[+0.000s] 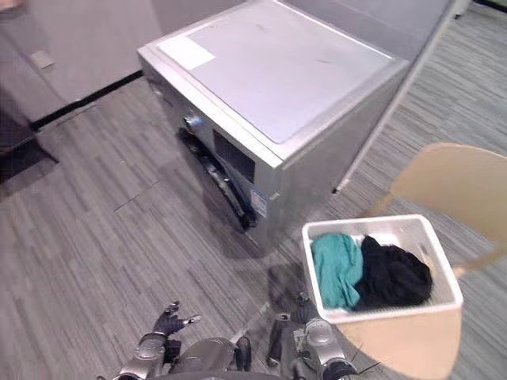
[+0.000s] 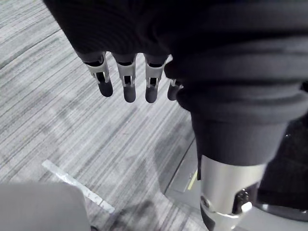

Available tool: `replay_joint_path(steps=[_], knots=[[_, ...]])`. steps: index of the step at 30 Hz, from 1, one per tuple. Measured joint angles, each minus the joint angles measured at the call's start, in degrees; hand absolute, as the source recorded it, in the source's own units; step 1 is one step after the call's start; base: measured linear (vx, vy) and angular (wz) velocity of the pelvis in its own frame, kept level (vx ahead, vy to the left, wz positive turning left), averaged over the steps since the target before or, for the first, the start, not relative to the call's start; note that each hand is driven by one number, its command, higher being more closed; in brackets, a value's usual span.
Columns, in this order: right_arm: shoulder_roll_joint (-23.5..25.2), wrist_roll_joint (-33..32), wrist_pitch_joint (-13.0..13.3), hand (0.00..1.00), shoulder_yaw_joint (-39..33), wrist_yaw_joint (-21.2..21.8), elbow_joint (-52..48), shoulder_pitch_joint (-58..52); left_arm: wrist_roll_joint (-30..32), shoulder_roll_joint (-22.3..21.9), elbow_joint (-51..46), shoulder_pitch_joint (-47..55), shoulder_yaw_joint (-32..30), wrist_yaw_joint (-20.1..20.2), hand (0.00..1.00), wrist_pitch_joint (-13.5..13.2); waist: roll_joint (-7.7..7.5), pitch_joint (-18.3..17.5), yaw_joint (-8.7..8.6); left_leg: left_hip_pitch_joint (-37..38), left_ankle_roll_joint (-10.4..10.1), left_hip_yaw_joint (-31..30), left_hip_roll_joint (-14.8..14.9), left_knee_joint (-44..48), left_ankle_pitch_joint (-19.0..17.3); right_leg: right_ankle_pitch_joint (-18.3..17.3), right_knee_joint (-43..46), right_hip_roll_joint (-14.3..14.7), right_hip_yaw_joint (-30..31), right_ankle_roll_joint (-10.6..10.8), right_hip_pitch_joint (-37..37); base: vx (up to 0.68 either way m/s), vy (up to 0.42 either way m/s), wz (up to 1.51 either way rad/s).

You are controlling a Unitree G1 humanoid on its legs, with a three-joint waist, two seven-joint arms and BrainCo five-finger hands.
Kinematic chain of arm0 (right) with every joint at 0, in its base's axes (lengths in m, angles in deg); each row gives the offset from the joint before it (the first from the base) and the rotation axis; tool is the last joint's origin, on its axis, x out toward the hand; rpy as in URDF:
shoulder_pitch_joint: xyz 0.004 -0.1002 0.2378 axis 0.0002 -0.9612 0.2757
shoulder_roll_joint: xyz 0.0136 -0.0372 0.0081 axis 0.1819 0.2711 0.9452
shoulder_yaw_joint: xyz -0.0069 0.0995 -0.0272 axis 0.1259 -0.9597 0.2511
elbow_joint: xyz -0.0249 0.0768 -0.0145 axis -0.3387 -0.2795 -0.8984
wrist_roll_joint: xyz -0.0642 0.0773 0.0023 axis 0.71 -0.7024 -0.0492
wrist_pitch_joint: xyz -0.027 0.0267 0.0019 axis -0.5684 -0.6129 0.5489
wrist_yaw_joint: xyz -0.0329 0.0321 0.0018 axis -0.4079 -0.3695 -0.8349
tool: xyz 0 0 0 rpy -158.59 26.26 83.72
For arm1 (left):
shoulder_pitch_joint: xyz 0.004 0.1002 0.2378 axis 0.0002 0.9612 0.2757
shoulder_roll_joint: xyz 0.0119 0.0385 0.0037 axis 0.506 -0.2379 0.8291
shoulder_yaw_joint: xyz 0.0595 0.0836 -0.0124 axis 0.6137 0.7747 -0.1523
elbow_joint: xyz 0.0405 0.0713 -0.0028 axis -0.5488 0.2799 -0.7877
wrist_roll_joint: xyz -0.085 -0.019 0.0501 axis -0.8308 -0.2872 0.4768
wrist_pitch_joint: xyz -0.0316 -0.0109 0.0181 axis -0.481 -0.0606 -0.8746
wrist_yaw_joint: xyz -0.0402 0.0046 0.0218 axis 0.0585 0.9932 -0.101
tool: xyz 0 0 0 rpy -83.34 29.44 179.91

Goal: Pick up the laundry basket with both hands and put the clothes into the washing machine.

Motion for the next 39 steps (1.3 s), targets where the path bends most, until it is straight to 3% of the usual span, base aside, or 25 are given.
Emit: replay_joint_path(steps=[1, 2, 3, 5, 10, 15, 21, 24, 25, 29, 32, 39], knots=[[0.50, -0.03, 0.05, 0.00, 1.30, -0.06, -0.24, 2.06, 0.00, -0.08, -0.10, -0.06, 0.07, -0.09, 0.00, -0.34, 0.02, -0.01, 0.66, 0.38, -0.94, -0.27, 1.37, -5.38, 0.71, 0.08, -1.13, -0.14, -0.04, 0.22, 1.60, 0.23, 0.008, 0.16], [1.20, -0.03, 0.29, 0.00, 2.98, -0.03, -0.67, 3.63, 0.01, -0.27, 0.02, 0.27, 0.27, -0.20, 0.00, -0.48, 1.04, -0.36, 0.86, 1.61, -4.34, -0.37, 4.43, -13.79, 6.05, 0.03, -2.15, 0.92, -0.40, 0.81, 3.27, 0.22, 0.030, 0.07], [1.59, -0.13, 0.60, 0.00, 3.67, -0.05, -1.22, 4.53, -0.09, -0.43, 0.10, 0.40, 0.28, -0.16, 0.00, -0.45, 1.72, -0.51, 0.96, 1.75, -3.10, -0.05, 6.17, -14.81, 9.22, -0.57, -2.63, 1.84, -0.28, 1.98, 4.08, 0.21, 0.049, -0.01], [3.65, -0.28, 1.69, 0.00, 5.02, -0.32, -3.11, 6.32, -0.02, -0.24, 0.09, 0.04, 0.24, -0.27, 0.00, -0.26, -0.07, -1.44, 2.46, 2.52, -2.65, 0.54, 4.76, -15.10, 9.46, -0.71, -4.51, 0.69, 0.48, 3.00, 5.22, 0.15, 0.062, 0.02], [5.24, -1.25, 1.74, 0.00, 5.07, -1.30, -4.41, 7.55, -0.06, -0.43, 0.09, 0.14, 0.28, -0.47, 0.00, 0.07, -0.04, -1.46, 2.54, 4.85, -2.65, -0.52, 2.92, -15.64, 9.46, -0.99, -7.56, -0.43, -0.34, 3.91, 9.78, 0.10, 0.042, 0.26], [4.62, -1.08, 1.74, 0.00, 4.21, -2.63, -6.68, 7.93, -0.05, -0.43, 0.07, 0.15, 0.30, -0.51, 0.00, 0.14, 0.01, -1.50, 2.68, 5.39, -2.47, -0.99, 3.07, -16.89, 9.68, -0.78, -9.15, -0.04, -0.88, 4.37, 10.68, 0.01, -0.023, 0.05], [4.35, 1.11, 1.75, 0.00, -1.65, -7.65, -10.54, 10.57, -0.05, -0.43, -0.68, 0.32, 0.34, -0.58, 0.00, -0.23, 0.18, -1.46, 3.58, 4.38, -3.09, -3.63, 3.10, -20.50, 12.87, -0.51, -9.29, 0.25, -3.47, 4.52, 9.27, -0.05, -0.056, 0.22], [4.22, 1.63, 1.73, 0.00, -5.37, -10.50, -10.53, 15.00, -0.11, -0.51, -2.29, 0.71, 0.34, -0.94, 0.00, -0.55, 1.36, -0.76, 4.06, 1.00, -3.10, -4.83, 3.15, -20.54, 14.28, -0.08, -8.10, 0.29, -4.56, 4.20, 5.95, -0.13, -0.009, 0.24], [3.70, 1.56, 1.72, 0.00, -6.65, -11.83, -10.42, 17.79, -0.36, -0.55, -3.46, 0.65, 0.34, -1.58, 0.00, -0.57, 2.65, 0.31, 4.47, -0.73, -2.73, -5.44, 3.17, -20.47, 14.79, 0.08, -7.13, 0.23, -5.25, 4.07, 4.17, -0.16, 0.024, 0.23], [0.29, -0.27, 1.56, 0.00, -7.81, -12.67, -7.87, 25.35, -1.24, 0.29, -4.47, -0.29, 0.30, -1.85, 0.00, -0.81, 5.18, 3.69, 6.53, -4.93, -2.57, -6.91, 2.88, -19.50, 15.27, -0.27, -4.17, -0.28, -6.64, 3.97, 0.06, -0.16, 0.033, 0.26], [-1.72, -2.37, 1.54, 0.00, -9.90, -12.98, -7.78, 30.48, -1.33, 1.12, -4.56, -1.21, 0.18, -2.64, 0.00, -0.87, 5.19, 7.16, 7.58, -7.74, -3.13, -7.81, 1.96, -19.49, 15.69, -2.51, 0.69, -2.28, -8.03, 3.78, -3.82, -0.19, 0.027, 0.29], [-3.75, -6.92, 1.28, 0.00, -9.70, -13.72, -7.80, 34.08, -3.21, 1.23, -6.80, -1.14, 0.36, -2.77, 0.00, -1.86, 4.86, 7.71, 8.53, -12.45, -3.48, -9.03, 0.25, -19.52, 18.21, -5.91, 8.31, -6.35, -11.52, 3.69, -9.69, -0.06, -0.006, 0.32]])
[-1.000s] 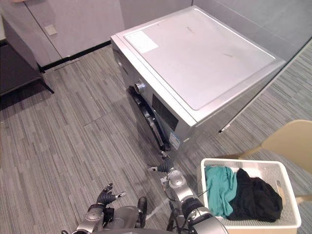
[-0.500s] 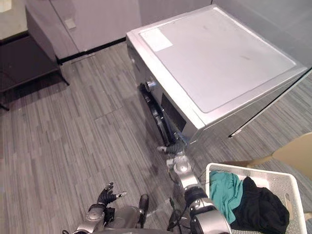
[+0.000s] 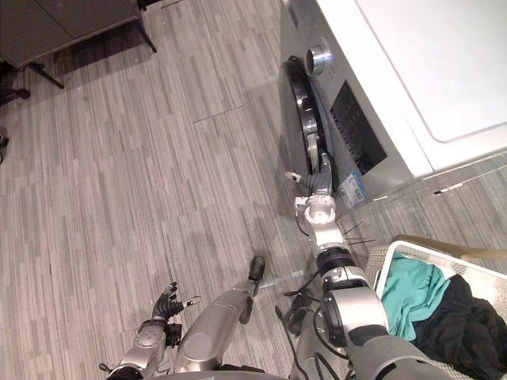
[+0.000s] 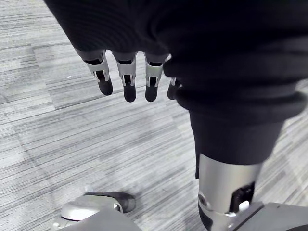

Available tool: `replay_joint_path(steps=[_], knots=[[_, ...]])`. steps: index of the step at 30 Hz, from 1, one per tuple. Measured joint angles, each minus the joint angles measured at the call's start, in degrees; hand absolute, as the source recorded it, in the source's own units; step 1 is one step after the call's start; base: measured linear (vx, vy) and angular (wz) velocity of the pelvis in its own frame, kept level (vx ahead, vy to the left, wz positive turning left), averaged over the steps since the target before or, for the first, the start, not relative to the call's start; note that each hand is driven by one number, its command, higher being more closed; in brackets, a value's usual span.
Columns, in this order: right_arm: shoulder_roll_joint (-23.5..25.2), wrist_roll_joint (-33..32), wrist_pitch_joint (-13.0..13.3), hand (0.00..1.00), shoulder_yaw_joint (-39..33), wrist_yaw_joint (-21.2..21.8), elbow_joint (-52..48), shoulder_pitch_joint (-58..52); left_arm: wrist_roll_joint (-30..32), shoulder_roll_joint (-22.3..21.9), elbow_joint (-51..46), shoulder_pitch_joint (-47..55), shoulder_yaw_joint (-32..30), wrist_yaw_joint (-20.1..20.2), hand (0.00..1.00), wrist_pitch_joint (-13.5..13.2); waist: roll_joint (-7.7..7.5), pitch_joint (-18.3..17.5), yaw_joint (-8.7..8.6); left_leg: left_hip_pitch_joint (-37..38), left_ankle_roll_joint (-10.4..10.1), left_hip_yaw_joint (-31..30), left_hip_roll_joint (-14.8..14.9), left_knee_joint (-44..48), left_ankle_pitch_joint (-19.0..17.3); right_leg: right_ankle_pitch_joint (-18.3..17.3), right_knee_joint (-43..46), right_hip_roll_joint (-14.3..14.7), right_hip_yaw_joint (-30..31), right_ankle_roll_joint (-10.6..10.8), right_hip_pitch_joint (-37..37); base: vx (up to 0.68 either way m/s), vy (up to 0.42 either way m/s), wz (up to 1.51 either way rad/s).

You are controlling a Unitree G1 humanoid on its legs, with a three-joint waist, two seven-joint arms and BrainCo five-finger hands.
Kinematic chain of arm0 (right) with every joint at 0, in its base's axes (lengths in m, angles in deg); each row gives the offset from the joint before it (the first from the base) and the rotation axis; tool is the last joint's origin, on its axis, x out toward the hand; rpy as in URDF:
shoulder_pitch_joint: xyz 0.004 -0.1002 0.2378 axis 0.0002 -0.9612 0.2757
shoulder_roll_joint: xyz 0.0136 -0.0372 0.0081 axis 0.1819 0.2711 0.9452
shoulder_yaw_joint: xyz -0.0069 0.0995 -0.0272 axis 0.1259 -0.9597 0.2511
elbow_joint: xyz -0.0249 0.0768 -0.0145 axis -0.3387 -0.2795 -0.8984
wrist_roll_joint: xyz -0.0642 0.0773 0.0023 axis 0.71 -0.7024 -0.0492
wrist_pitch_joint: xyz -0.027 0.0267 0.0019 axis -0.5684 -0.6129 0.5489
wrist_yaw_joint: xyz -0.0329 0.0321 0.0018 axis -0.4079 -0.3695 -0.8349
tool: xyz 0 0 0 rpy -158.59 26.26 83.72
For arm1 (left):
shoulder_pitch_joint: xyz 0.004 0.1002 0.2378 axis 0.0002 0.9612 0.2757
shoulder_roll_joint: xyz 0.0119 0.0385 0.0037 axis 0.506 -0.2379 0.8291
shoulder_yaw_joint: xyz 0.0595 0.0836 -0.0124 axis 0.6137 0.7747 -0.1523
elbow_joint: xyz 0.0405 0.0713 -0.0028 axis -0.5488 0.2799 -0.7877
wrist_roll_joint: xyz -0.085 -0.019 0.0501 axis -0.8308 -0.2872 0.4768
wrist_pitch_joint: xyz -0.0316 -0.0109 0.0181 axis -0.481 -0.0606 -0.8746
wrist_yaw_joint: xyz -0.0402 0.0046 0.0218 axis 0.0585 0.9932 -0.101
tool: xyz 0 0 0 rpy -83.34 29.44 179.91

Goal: Pick up the laundry basket with both hands and put the clothes into the washing machine.

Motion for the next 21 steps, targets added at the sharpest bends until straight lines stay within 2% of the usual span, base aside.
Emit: replay_joint_path(steps=[2, 6, 8, 11, 12, 13, 15, 17, 21], knots=[[0.55, -1.72, 0.00, 0.00, 2.12, -0.15, -0.35, 1.19, -0.33, -0.13, -0.10, -0.33, 0.02, -0.04, 0.00, -0.29, 0.00, 0.06, 0.04, -0.79, -0.11, -0.81, -0.20, -0.15, 0.59, -0.49, 0.91, -0.42, -1.01, -0.19, -0.85, 0.03, -0.076, 0.24], [4.67, -5.09, -0.20, 0.00, 11.86, -0.13, -3.57, 1.57, -1.92, -1.18, -0.37, -1.85, 0.02, -0.29, 0.00, -0.70, -0.09, 0.15, 0.44, -1.20, -0.28, -1.51, -0.17, -0.71, 0.59, -2.15, 2.65, -1.02, -2.63, -0.78, -1.51, 0.01, -0.109, 0.09], [7.45, -6.03, -0.19, 0.00, 16.52, -0.12, -6.21, 2.14, -1.92, -1.71, -1.53, -2.95, 0.03, -0.36, 0.00, -0.84, -0.10, 0.16, 1.48, -1.76, -0.82, -1.66, 0.47, -1.25, 0.95, -2.20, 2.64, -0.97, -4.32, -0.88, -2.12, 0.04, -0.175, 0.05], [14.86, -6.12, 0.43, 0.00, 30.33, 2.34, -11.10, 6.40, -1.92, -2.65, -3.98, -5.39, 1.39, -1.44, 0.00, -0.97, -0.10, 0.16, 3.44, -1.91, -0.95, -2.79, 0.79, -0.79, 1.55, -2.99, 3.27, -0.96, -7.22, -1.52, -1.23, 0.08, -0.162, 0.29], [14.72, -6.01, 0.91, 0.00, 33.55, 3.02, -13.49, 7.20, -1.93, -2.93, -4.31, -6.23, 2.27, -1.54, 0.00, -0.97, 0.05, 0.14, 4.33, -1.86, -0.96, -3.09, 0.75, -0.55, 1.55, -3.35, 3.23, -0.97, -7.99, -1.58, -0.64, 0.08, -0.154, 0.67], [14.83, -5.90, 2.91, 0.00, 38.71, 4.73, -17.73, 9.73, -1.94, -3.62, -6.14, -7.54, 3.86, -1.70, 0.00, -1.10, 0.04, 0.14, 5.60, -1.86, -0.96, -4.11, 0.39, 0.42, 1.55, -4.18, 3.15, -1.01, -10.05, -1.65, 1.12, 0.08, -0.150, 0.73], [15.09, -5.88, 4.05, 0.00, 40.08, 5.40, -20.88, 12.02, -1.92, -4.25, -7.93, -8.57, 5.58, -2.05, 0.00, -1.21, 0.04, 0.14, 6.47, -1.90, -0.97, -4.88, 0.35, 1.15, 1.55, -4.33, 3.29, -0.99, -12.22, -1.70, 2.51, 0.06, -0.128, 0.82], [15.25, -5.90, 5.15, 0.00, 39.07, 5.25, -23.51, 13.69, -1.92, -5.09, -9.15, -9.12, 6.93, -2.42, 0.00, -1.85, 0.00, 0.12, 6.34, -2.01, -0.99, -5.67, 0.13, 1.25, 1.54, -5.11, 4.34, -1.18, -13.63, -1.28, 3.37, 0.02, -0.108, 0.66], [15.15, -6.28, 5.03, 0.00, 38.33, 5.07, -24.92, 13.19, -1.91, -5.26, -10.66, -9.18, 7.20, -2.71, 0.00, -2.11, -0.13, 0.20, 5.69, -2.74, -0.99, -4.35, 0.11, 1.23, 1.54, -5.99, 5.17, -1.80, -13.02, -1.58, 1.90, -0.06, -0.060, -0.11]])
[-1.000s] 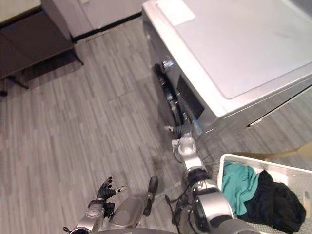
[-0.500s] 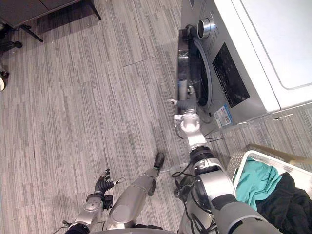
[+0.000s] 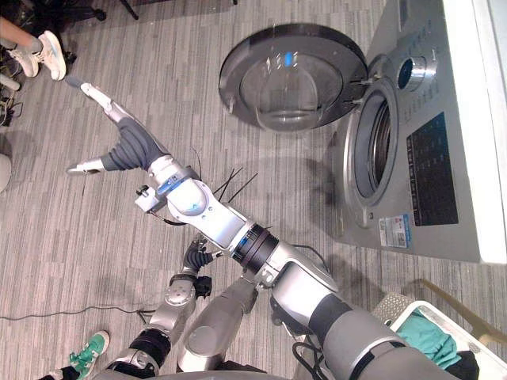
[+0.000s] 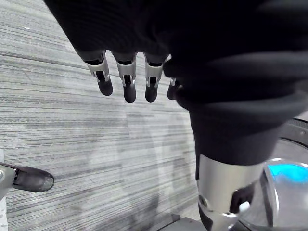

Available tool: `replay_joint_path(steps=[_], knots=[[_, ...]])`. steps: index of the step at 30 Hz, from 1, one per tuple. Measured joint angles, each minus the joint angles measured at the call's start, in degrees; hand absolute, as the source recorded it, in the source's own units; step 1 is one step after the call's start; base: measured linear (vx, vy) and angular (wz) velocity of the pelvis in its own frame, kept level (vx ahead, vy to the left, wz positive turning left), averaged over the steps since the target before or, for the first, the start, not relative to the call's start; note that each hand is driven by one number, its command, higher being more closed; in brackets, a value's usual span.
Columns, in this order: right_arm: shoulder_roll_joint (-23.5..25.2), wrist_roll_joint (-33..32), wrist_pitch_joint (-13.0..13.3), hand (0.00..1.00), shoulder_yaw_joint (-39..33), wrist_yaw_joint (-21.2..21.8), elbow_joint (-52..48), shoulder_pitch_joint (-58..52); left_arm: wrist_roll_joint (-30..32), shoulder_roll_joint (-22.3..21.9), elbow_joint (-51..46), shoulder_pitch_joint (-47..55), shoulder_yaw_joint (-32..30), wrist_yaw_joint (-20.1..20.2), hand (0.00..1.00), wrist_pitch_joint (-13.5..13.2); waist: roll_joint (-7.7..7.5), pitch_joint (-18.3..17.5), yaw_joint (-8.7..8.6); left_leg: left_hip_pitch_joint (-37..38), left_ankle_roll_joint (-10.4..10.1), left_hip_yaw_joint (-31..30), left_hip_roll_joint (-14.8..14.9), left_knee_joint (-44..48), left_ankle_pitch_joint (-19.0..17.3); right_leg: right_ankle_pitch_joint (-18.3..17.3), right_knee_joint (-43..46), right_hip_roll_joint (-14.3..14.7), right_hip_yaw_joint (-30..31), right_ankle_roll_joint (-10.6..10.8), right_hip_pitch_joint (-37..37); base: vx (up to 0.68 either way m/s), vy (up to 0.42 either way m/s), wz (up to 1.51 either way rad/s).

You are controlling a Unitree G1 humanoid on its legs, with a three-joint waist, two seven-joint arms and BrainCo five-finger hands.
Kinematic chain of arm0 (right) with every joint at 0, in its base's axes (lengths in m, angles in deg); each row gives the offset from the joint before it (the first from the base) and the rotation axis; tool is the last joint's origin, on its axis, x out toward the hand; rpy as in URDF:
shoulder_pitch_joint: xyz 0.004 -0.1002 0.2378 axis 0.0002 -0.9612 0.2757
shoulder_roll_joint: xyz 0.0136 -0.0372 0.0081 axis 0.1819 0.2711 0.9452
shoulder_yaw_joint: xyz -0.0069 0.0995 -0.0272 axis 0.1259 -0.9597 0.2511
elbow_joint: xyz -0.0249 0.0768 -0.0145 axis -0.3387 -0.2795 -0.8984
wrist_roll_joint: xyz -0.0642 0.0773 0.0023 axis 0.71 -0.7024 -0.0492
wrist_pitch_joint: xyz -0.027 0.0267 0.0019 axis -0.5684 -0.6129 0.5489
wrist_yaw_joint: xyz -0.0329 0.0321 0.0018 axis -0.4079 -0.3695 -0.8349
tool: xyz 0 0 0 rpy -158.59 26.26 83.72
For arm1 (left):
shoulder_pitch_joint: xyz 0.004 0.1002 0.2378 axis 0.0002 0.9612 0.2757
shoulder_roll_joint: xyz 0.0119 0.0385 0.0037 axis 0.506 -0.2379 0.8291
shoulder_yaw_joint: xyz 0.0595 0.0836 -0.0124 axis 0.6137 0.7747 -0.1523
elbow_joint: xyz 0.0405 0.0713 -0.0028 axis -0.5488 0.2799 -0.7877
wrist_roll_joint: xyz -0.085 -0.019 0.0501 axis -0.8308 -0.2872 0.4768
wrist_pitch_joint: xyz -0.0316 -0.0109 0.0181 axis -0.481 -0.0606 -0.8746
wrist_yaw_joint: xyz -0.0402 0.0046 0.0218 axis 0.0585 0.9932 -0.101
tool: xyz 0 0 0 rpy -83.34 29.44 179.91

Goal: Pick up the laundry basket with both hands and put the clothes into the washing machine.

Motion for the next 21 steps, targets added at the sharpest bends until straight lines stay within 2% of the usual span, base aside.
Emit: replay_joint_path(steps=[2, 4, 5, 7, 8, 11, 12, 13, 15, 17, 18, 20, 21], knots=[[-0.36, -0.30, 0.04, 0.00, 0.02, 0.16, -4.11, -3.03, 0.02, 0.00, -0.40, -0.77, 0.31, -0.14, 0.00, 0.00, -0.54, 0.31, -0.76, -0.05, 0.00, 1.72, 0.53, 0.11, 0.00, -0.01, -0.15, 0.23, 1.68, -0.05, -0.82, -0.10, -0.041, -0.47], [-0.74, -0.20, 0.47, 0.00, 0.88, 1.21, -8.85, -9.50, 0.05, 0.82, -0.52, -2.88, 0.71, -1.34, 0.00, 0.05, -2.43, 1.27, -2.61, -0.07, 0.02, 5.49, 2.11, 0.22, -0.02, 0.81, -1.23, 1.75, 6.10, -1.07, -2.71, -0.13, -0.040, -0.85], [-0.94, 0.00, 0.52, 0.00, 1.13, 1.59, -9.17, -11.22, 0.05, 1.04, -0.50, -3.66, 0.81, -1.51, 0.00, 0.13, -2.81, 1.46, -3.07, -0.24, 0.02, 6.46, 2.70, 0.22, -0.02, 1.47, -1.89, 2.46, 7.32, -1.38, -3.32, -0.15, -0.039, -1.09], [-3.78, 2.59, 0.33, 0.00, 1.80, 2.70, -8.85, -18.16, 0.10, 3.26, -0.32, -7.46, 1.59, -2.41, 0.00, 0.51, -3.94, 2.00, -5.59, -1.36, 0.02, 9.77, 5.60, 0.31, -0.01, 5.16, -5.70, 6.14, 11.53, -2.18, -5.27, -0.20, -0.025, -1.10], [-4.92, 3.41, 0.21, 0.00, 1.79, 2.87, -8.83, -20.07, 0.12, 3.66, -0.02, -8.74, 1.50, -2.63, 0.00, 0.57, -4.26, 2.13, -5.92, -1.59, 0.03, 10.37, 6.08, 0.31, -0.01, 5.92, -6.52, 6.81, 12.53, -2.13, -5.71, -0.16, -0.002, -0.91], [-11.55, 7.01, -0.17, 0.00, -0.09, 4.11, -8.34, -29.37, 0.59, 6.47, 4.18, -17.40, 1.10, -4.24, 0.00, 1.02, -5.23, 2.60, -9.02, -2.14, -0.26, 14.12, 7.74, -1.01, 0.31, 8.84, -8.93, 8.88, 16.87, -2.46, -8.14, -0.13, 0.017, -0.78], [-12.35, 7.38, -0.17, 0.00, -0.59, 4.24, -8.31, -30.65, 0.60, 7.47, 5.37, -19.23, 1.00, -4.78, 0.00, 1.03, -5.30, 2.63, -9.59, -2.32, -0.34, 14.86, 8.01, -1.17, 0.38, 9.38, -9.14, 9.09, 17.65, -2.43, -8.82, -0.13, 0.024, -0.80], [-13.54, 8.75, -0.13, 0.00, -1.69, 5.24, -8.31, -32.73, 0.60, 10.85, 8.43, -23.85, -0.22, -5.89, 0.00, 1.03, -6.21, 3.12, -10.65, -2.64, -0.31, 17.11, 8.60, -1.19, 0.39, 10.14, -9.13, 9.61, 19.98, -2.74, -10.39, -0.10, 0.010, -0.76], [-14.58, 9.41, 0.10, 0.00, -2.39, 6.51, -8.62, -34.44, 0.59, 15.44, 12.08, -28.45, -1.77, -7.17, 0.00, 1.04, -7.10, 3.28, -12.03, -3.42, 0.07, 18.83, 9.35, -1.18, 0.66, 11.30, -9.74, 10.39, 21.74, -2.72, -11.87, -0.10, 0.005, -0.69], [-16.30, 9.77, 1.15, 0.00, -4.97, 7.95, -9.66, -37.96, 0.57, 22.43, 17.38, -35.46, -3.23, -8.60, 0.00, 1.16, -8.06, 3.60, -14.04, -5.07, 0.29, 20.41, 10.38, -1.07, 0.81, 13.21, -11.39, 11.81, 23.60, -2.67, -13.71, -0.05, 0.001, -0.50], [-16.54, 9.75, 1.51, 0.00, -6.02, 8.40, -10.00, -38.97, 0.57, 23.97, 18.58, -37.16, -3.30, -8.62, 0.00, 1.20, -8.48, 3.79, -14.32, -5.33, 0.32, 20.86, 10.51, -1.07, 0.83, 13.45, -11.72, 12.01, 24.12, -2.72, -14.09, -0.02, 0.013, -0.37], [-16.82, 9.69, 1.88, 0.00, -10.42, 8.84, -11.62, -42.07, 0.56, 29.39, 21.13, -41.53, -3.41, -8.64, 0.00, 1.42, -9.59, 4.30, -16.05, -6.23, 0.70, 21.50, 10.72, -0.92, 1.10, 14.64, -12.28, 12.36, 25.32, -2.67, -15.34, 0.01, 0.026, -0.34], [-16.80, 9.69, 2.03, 0.00, -11.55, 8.80, -12.31, -42.96, 0.56, 30.34, 21.12, -42.11, -3.51, -8.61, 0.00, 1.45, -9.89, 4.38, -16.24, -6.37, 0.72, 21.54, 10.72, -0.83, 1.09, 14.74, -12.30, 12.43, 25.81, -2.60, -15.65, 0.02, 0.024, -0.29]])
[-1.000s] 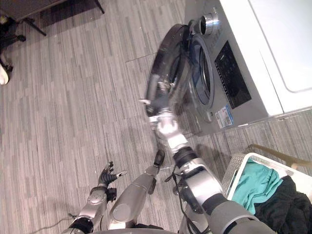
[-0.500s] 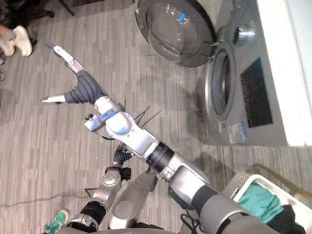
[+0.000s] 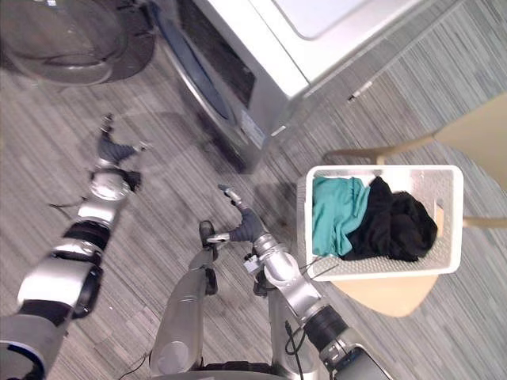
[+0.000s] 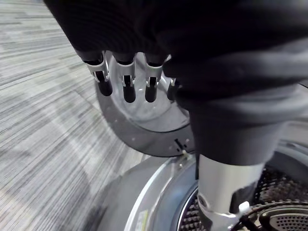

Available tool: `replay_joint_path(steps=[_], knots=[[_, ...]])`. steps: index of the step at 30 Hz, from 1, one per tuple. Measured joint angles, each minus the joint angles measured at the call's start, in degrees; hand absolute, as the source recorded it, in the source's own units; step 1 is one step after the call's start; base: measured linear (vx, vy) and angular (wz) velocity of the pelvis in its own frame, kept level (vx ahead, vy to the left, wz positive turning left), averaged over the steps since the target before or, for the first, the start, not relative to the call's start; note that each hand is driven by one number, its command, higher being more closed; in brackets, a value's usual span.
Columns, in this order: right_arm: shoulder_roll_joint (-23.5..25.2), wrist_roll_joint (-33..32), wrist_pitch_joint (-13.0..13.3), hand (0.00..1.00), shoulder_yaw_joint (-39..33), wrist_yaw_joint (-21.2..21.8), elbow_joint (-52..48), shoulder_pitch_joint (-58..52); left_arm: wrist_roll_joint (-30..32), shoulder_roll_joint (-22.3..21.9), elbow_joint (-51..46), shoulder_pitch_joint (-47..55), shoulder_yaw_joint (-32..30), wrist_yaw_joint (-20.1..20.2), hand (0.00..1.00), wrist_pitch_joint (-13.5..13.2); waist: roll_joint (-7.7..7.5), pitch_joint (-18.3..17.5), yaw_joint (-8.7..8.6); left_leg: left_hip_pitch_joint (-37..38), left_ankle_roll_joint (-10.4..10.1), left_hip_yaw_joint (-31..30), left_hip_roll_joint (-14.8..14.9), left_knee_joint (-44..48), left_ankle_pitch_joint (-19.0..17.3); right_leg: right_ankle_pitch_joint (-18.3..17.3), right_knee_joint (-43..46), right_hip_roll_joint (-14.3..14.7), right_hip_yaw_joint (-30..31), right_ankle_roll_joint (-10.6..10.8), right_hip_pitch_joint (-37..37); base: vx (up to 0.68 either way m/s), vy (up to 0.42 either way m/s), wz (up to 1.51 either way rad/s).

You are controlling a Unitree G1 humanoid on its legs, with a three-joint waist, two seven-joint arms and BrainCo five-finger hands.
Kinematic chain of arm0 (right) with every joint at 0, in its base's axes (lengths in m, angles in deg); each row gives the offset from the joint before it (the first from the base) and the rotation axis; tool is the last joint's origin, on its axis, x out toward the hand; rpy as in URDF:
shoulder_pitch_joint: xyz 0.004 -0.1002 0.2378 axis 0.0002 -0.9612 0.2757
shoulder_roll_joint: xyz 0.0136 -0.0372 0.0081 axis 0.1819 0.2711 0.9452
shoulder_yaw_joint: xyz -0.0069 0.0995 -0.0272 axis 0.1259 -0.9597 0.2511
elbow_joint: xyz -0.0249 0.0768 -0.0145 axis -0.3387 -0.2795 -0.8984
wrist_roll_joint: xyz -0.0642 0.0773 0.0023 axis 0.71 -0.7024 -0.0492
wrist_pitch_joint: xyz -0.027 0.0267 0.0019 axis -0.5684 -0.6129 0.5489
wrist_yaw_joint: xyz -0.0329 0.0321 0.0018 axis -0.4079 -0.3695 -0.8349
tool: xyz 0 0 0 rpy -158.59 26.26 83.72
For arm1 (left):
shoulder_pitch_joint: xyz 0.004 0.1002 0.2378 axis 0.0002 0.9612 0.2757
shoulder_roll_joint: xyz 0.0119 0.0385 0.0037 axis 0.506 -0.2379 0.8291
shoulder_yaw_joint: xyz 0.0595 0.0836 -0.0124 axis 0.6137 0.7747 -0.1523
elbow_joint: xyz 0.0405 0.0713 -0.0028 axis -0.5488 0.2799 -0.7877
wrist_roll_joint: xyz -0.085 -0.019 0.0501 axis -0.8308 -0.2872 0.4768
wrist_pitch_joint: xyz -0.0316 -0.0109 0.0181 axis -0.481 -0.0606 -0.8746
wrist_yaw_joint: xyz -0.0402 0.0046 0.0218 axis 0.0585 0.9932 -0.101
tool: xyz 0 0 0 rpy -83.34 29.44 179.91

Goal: Pick up the laundry basket with both hands and put the clothes into the washing machine.

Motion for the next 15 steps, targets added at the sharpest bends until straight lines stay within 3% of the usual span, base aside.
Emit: replay_joint_path(steps=[6, 9, 15], knots=[[-0.32, 0.26, 1.43, 0.00, -7.17, -1.67, -13.20, -7.08, 0.02, 3.49, -1.66, -1.84, -7.04, 0.11, 0.00, 1.15, -0.46, 0.10, -1.89, -3.94, 0.73, 0.76, 1.44, 4.90, -2.46, 1.14, -0.79, 0.91, 1.79, 0.99, -2.18, 0.01, 0.017, -0.20], [0.08, -0.19, 2.55, 0.00, -11.23, -2.44, -23.01, -14.27, 0.16, 6.36, -5.62, -2.60, -12.12, 0.11, 0.00, 2.21, -1.43, 0.49, -1.80, -8.22, 0.62, 0.66, 3.73, 9.73, -4.86, 2.33, -2.63, 2.63, 1.76, 1.31, -3.42, 0.00, -0.002, -0.19], [2.15, -2.97, 3.10, 0.00, -14.42, -2.62, -31.35, -19.18, 0.17, 6.77, -9.57, -2.54, -20.86, 0.24, 0.00, 3.28, -1.94, 0.75, -1.59, -11.88, 0.92, 0.74, 4.84, 12.23, -5.42, 3.70, -4.32, 3.47, 1.34, 0.82, -4.99, 0.03, 0.009, -0.05]])
